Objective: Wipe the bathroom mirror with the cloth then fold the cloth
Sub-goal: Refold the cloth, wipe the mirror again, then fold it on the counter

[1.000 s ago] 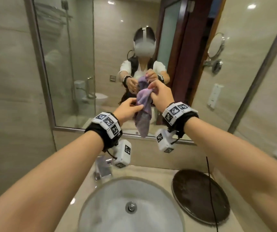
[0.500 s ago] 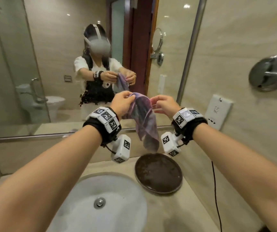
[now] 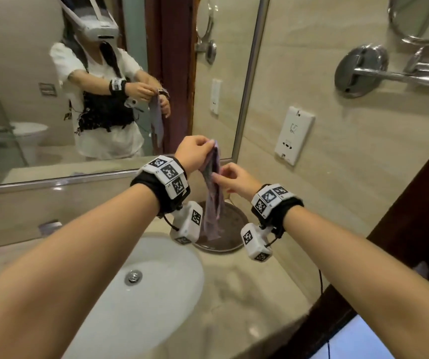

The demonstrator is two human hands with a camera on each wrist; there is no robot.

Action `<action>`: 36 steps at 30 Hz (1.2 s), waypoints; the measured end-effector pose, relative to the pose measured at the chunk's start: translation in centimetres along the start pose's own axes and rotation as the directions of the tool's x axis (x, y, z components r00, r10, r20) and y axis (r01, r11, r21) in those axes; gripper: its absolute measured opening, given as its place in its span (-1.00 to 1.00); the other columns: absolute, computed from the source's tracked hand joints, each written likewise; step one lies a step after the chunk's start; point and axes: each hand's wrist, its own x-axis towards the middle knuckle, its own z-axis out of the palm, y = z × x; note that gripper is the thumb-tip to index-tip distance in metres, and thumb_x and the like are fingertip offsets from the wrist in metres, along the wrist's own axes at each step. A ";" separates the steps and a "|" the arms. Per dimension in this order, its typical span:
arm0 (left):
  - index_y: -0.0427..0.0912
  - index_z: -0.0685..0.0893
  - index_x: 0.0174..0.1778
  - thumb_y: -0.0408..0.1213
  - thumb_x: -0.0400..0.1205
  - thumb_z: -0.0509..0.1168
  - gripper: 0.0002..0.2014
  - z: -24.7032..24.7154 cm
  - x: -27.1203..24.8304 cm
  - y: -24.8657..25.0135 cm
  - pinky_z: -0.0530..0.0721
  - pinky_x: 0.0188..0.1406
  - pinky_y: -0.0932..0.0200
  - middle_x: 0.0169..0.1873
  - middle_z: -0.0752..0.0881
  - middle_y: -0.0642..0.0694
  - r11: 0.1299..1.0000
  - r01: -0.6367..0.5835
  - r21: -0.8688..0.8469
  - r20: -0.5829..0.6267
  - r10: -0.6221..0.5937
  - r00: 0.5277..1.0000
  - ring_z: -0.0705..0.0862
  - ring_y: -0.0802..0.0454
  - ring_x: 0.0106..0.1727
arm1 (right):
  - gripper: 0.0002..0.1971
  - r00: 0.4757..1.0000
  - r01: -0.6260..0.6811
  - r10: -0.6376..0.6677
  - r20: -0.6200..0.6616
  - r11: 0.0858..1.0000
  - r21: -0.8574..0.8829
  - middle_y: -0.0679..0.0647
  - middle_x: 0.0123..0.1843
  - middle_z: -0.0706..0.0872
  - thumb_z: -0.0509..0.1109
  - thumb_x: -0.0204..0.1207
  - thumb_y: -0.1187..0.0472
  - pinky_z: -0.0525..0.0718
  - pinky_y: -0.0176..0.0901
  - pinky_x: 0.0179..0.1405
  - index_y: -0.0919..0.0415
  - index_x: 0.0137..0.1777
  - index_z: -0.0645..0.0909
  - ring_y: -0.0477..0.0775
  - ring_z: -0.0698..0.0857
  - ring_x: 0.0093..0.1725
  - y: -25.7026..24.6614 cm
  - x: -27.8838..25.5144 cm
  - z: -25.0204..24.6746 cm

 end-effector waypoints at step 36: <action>-0.43 0.67 0.01 -0.41 0.61 0.31 -0.85 12.0 -16.6 -16.3 0.50 -0.18 0.24 -0.21 0.66 -0.22 0.817 0.248 0.521 0.403 -0.492 0.772 0.57 0.00 -0.14 | -0.96 0.915 -0.189 0.370 0.159 0.744 -0.641 0.11 -0.18 0.59 0.43 0.50 0.31 0.51 -0.15 -0.08 0.22 -0.09 0.64 0.04 0.56 -0.11 26.3 -8.2 -6.0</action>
